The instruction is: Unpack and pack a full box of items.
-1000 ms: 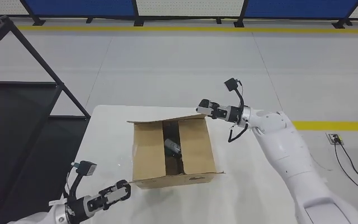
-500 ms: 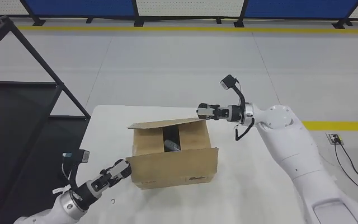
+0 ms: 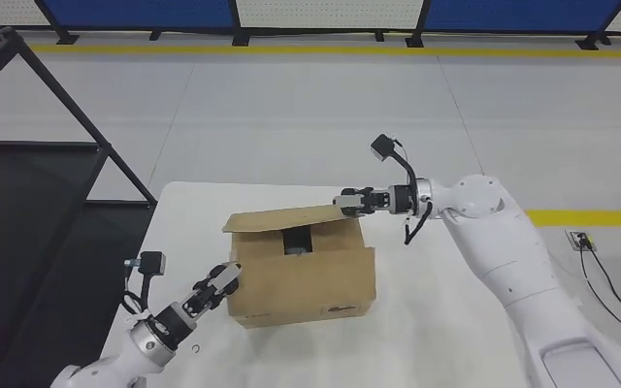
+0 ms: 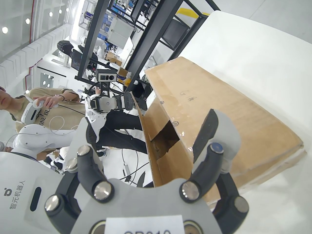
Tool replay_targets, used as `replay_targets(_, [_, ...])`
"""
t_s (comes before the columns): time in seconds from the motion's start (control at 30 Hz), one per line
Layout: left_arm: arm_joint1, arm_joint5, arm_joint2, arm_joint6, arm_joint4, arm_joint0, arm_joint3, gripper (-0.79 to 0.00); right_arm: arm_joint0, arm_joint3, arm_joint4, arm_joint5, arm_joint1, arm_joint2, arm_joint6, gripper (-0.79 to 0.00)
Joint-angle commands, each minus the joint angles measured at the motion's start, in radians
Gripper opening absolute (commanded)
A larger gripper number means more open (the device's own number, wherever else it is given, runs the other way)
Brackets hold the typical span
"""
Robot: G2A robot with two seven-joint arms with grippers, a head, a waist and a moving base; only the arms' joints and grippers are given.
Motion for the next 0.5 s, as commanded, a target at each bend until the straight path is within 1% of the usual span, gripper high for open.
replay_targets(0.0, [-0.001, 0.021, 0.013, 0.016, 0.02, -0.007, -0.001, 0.0, -0.011, -0.002, 0.011, 0.078, 0.006, 0.014, -0.023, 0.0])
replay_targets(0.03, [-0.001, 0.03, 0.019, 0.023, 0.029, -0.012, -0.004, 0.0, -0.013, -0.008, 0.013, 0.128, 0.008, 0.017, -0.029, 0.0])
replay_targets(0.1, [-0.002, 0.044, 0.034, 0.032, 0.045, -0.021, -0.003, 0.0, -0.026, -0.008, 0.068, 0.207, 0.009, 0.032, -0.019, 0.0])
replay_targets(0.2, [-0.003, 0.06, 0.055, 0.051, 0.076, -0.038, 0.006, 0.0, -0.034, 0.002, 0.117, 0.29, 0.01, 0.047, -0.012, 0.0])
replay_targets(0.3, [-0.005, 0.074, 0.076, 0.067, 0.091, -0.055, 0.013, 0.0, -0.044, 0.016, 0.174, 0.332, 0.011, 0.064, 0.014, 0.0])
replay_targets(0.37, [-0.007, 0.083, 0.087, 0.085, 0.11, -0.066, 0.017, 0.0, -0.053, 0.02, 0.219, 0.347, 0.011, 0.074, 0.063, 0.0])
replay_targets(0.47, [-0.009, 0.096, 0.105, 0.097, 0.123, -0.083, 0.026, 0.0, -0.054, 0.04, 0.212, 0.361, 0.014, 0.078, 0.076, 0.0])
